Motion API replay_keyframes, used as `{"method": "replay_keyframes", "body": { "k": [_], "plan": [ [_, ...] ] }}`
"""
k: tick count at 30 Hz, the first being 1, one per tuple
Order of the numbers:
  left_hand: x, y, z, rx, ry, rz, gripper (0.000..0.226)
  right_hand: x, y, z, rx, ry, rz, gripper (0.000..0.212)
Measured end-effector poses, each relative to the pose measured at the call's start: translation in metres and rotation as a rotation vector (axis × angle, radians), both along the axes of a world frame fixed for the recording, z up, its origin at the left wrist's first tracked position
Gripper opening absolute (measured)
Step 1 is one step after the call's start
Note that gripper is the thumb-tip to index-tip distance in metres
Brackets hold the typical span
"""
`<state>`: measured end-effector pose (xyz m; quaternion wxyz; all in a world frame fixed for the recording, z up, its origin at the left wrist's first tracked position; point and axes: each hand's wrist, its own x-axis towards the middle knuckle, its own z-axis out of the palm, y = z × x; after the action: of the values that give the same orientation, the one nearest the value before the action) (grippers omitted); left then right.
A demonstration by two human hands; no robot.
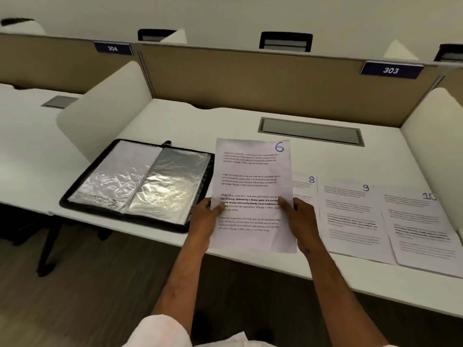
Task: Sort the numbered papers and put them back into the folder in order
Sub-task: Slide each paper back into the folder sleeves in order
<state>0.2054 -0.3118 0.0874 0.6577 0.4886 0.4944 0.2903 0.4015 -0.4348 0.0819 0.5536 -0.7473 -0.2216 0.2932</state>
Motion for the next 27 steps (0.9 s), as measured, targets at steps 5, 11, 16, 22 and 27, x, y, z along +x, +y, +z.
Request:
{"method": "replay_keyframes", "body": {
  "k": [5, 11, 16, 22, 27],
  "plan": [
    [-0.053, 0.035, -0.001, -0.007, -0.005, 0.016, 0.018, -0.049, 0.04, -0.004, -0.024, -0.025, 0.012, 0.031],
    [-0.139, 0.097, -0.003, 0.027, -0.006, -0.008, 0.015, -0.139, 0.102, -0.014, -0.025, 0.015, -0.013, 0.026],
    [-0.196, 0.142, 0.0, 0.031, -0.005, -0.037, 0.018, -0.199, 0.14, -0.015, -0.013, 0.044, -0.043, 0.019],
    [-0.229, 0.174, -0.007, -0.032, -0.033, -0.024, 0.017, -0.227, 0.172, -0.005, -0.058, 0.059, -0.02, 0.021],
    [-0.231, 0.204, -0.019, -0.018, 0.025, -0.067, 0.015, -0.229, 0.208, -0.01, -0.061, 0.013, -0.048, 0.022]
  ]
}}
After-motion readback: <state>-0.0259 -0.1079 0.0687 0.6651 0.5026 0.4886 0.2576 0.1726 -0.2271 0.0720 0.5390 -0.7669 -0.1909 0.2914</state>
